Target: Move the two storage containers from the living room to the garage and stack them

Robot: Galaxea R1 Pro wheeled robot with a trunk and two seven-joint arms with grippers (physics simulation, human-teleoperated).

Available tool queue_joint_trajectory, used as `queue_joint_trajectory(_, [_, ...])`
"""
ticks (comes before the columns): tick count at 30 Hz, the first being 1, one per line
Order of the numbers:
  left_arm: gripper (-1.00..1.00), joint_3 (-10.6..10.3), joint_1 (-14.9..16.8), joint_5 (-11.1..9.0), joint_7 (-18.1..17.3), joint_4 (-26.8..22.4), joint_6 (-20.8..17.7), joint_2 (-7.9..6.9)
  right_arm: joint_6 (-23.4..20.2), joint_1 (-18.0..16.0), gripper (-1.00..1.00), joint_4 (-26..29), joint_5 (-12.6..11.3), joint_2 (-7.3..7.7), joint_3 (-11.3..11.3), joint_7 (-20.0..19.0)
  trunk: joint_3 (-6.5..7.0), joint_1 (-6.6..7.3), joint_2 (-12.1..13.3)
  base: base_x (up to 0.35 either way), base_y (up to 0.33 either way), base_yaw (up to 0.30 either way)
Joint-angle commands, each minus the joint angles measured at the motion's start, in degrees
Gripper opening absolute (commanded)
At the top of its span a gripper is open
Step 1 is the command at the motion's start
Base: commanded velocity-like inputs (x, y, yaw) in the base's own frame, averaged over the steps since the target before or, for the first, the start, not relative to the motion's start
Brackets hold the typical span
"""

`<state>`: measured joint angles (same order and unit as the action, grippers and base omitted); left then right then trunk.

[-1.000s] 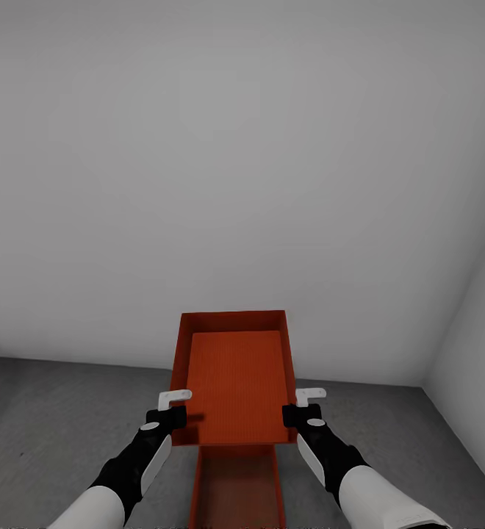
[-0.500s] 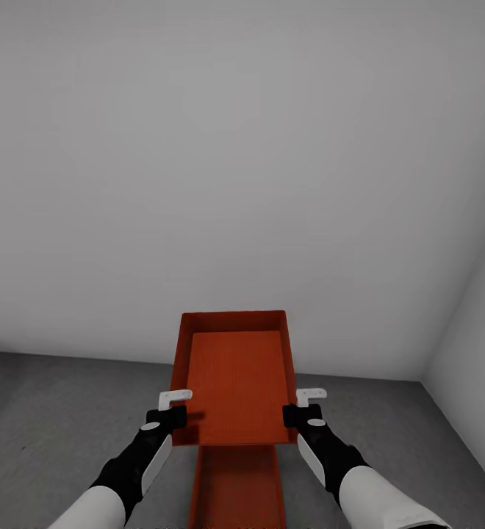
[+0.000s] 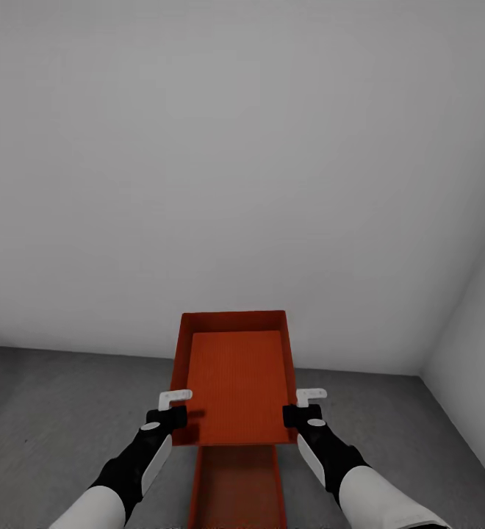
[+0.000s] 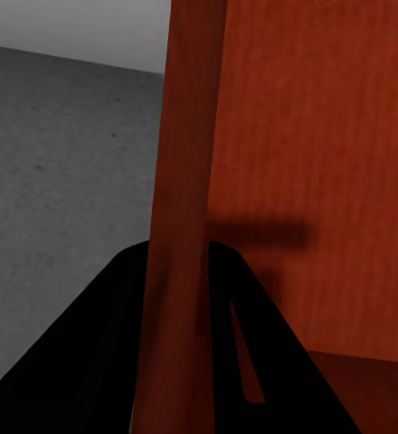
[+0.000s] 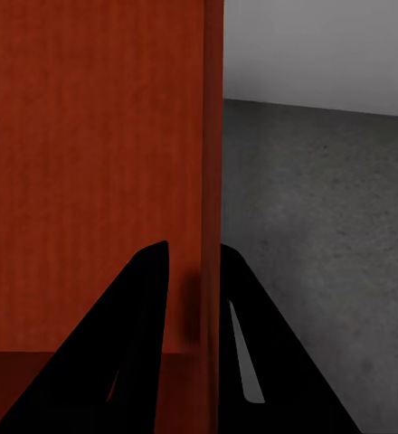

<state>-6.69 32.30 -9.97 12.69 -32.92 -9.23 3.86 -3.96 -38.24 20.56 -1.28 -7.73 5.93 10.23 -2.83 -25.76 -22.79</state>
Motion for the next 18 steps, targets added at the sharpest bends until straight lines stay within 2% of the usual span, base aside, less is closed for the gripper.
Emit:
queue_joint_trajectory(1, [-1.0, 0.1, 0.0, 0.0, 0.7, -0.9, -0.3, 0.45, -0.4, 0.0, -1.0, 0.0, 0.0, -0.01, -1.2, 0.7, -0.23, -0.03, -0.1, 0.0, 0.0, 0.0])
queue_joint_trajectory(18, [-1.0, 0.1, 0.0, 0.0, 0.7, -0.9, -0.3, 0.45, -0.4, 0.0, -1.0, 0.0, 0.0, -0.01, -1.2, 0.6, -1.8, -0.03, -0.1, 0.0, 0.0, 0.0])
